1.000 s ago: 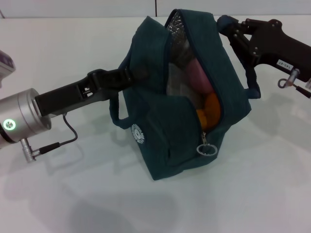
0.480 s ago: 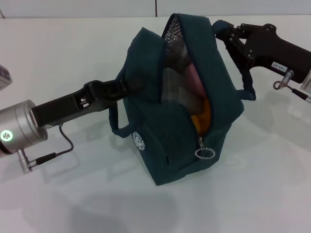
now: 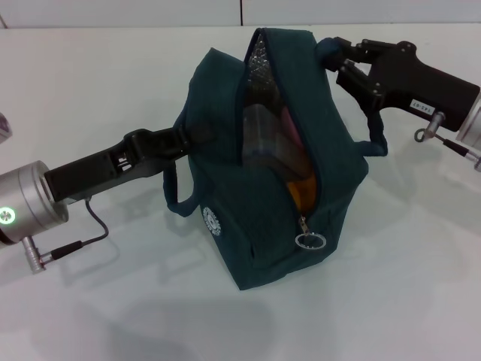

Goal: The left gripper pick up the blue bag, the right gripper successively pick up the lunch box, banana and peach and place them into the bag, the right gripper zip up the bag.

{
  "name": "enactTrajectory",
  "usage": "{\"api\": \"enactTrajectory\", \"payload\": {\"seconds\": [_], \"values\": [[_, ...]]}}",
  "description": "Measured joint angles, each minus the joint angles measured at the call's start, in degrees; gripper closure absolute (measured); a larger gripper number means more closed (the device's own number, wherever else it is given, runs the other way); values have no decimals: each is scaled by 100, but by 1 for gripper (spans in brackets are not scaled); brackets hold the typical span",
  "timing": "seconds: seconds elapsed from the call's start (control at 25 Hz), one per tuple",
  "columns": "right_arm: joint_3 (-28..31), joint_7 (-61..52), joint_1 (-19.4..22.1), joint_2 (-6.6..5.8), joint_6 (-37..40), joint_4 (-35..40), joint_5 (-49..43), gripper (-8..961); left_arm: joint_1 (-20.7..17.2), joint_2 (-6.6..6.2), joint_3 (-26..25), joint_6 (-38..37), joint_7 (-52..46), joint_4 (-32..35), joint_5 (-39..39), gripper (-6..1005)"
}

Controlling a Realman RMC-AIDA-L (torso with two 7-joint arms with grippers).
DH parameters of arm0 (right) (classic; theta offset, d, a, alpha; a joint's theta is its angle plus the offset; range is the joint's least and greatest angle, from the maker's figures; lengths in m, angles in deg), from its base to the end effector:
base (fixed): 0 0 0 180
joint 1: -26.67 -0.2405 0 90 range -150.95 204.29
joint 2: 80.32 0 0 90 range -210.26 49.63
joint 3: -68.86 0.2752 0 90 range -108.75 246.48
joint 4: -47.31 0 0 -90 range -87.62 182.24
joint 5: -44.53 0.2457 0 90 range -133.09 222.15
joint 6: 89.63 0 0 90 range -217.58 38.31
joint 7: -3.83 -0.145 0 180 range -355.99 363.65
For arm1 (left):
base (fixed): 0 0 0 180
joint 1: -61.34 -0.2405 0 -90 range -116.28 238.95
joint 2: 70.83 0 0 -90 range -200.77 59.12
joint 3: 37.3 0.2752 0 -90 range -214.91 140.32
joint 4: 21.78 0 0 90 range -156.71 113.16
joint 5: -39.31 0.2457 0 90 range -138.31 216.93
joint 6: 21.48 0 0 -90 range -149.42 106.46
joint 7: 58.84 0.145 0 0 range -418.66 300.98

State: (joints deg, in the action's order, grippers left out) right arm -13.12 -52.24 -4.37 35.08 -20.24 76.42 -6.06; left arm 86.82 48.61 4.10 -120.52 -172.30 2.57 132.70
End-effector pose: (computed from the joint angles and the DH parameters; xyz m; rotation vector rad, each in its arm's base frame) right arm 0.2346 0.4121 -0.0369 -2.3802 0.3321 1.0535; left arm -0.2948 0.3209 -0.0236 2.1804 1.5984 1.3703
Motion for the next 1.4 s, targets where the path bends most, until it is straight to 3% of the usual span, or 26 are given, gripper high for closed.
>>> {"api": "enactTrajectory", "payload": {"seconds": [0.16,0.56,0.8,0.92,1.12,1.4], "values": [[-28,-31,-23,0,-121,-20,-72,802,-3,0,0,0,0,0,0,952],[-13,-15,97,-19,53,3,-106,390,-50,0,-33,0,0,0,-20,952],[370,360,494,-24,914,96,-65,209,-43,0,-36,45,0,0,-29,952],[508,665,672,-107,1826,86,-144,125,-46,1,-36,47,0,0,-41,952],[488,854,684,-237,2888,118,-1328,83,-45,-6,-35,55,0,0,-44,952],[497,835,767,-150,2887,107,-3017,87,-90,-9,-36,61,-18,0,-45,952]]}}
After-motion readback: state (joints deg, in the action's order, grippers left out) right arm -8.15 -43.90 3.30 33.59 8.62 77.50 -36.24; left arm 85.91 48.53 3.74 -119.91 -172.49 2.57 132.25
